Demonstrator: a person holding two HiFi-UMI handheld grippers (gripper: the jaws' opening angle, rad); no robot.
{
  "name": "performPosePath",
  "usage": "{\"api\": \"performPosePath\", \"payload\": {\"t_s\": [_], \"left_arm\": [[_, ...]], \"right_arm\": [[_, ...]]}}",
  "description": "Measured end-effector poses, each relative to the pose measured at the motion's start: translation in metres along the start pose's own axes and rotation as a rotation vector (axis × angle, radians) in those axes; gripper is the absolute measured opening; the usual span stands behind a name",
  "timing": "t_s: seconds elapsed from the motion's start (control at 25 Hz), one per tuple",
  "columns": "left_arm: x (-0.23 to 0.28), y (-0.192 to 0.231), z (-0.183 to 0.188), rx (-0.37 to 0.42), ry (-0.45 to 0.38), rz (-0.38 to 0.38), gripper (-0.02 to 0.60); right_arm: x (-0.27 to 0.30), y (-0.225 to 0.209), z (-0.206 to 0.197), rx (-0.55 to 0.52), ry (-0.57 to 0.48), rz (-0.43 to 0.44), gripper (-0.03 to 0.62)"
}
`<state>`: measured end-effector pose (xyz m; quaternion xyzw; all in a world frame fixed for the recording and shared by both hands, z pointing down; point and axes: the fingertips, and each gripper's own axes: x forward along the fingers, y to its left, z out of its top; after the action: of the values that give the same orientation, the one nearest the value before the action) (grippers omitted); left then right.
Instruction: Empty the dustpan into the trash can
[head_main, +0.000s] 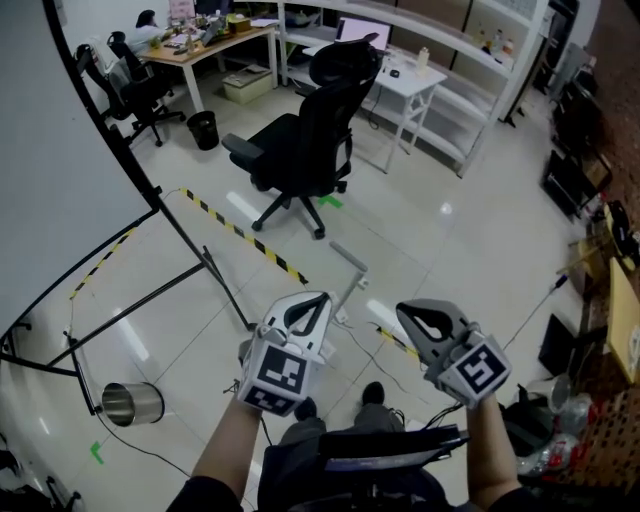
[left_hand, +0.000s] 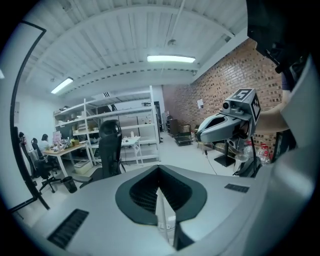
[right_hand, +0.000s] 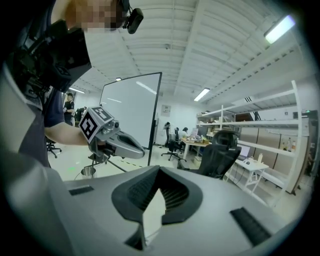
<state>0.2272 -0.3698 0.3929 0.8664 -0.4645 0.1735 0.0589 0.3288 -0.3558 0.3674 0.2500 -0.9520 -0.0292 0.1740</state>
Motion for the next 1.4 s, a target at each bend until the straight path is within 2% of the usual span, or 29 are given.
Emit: {"api": "performPosePath", "payload": {"t_s": [0.2,0.4,0.64,0.96,1.16,1.4], "left_arm": [[0.016,0.007,-0.008,-0.033,0.019,0.082,0.002],[0.043,0.009,-0.003,-0.066,0.021,0.217,0.002],[0.066,0.011,0.002,-0.121,0.046,0.422,0.002],[0.08,-0.005,-0.004,-0.178,0.064,0.593,0.002],[0.084,-0.007,-0.012,-0.183,0.073,0.65,0.002],[0.1,-0.009,-0.046,-0.287,0.059,0.637,0.002]], "right_arm": [[0.017,-0.023,-0.009,-0.049,0.006,0.087,0.014],[0.028,-0.057,-0.027,-0.059,-0.011,0.217,0.014],[0.033,-0.098,-0.045,-0.061,-0.036,0.371,0.014],[0.04,-0.119,-0.063,-0.059,-0.047,0.516,0.014],[0.053,-0.119,-0.067,-0.061,-0.03,0.571,0.014],[0.069,-0.117,-0.067,-0.087,0.011,0.559,0.014]]}}
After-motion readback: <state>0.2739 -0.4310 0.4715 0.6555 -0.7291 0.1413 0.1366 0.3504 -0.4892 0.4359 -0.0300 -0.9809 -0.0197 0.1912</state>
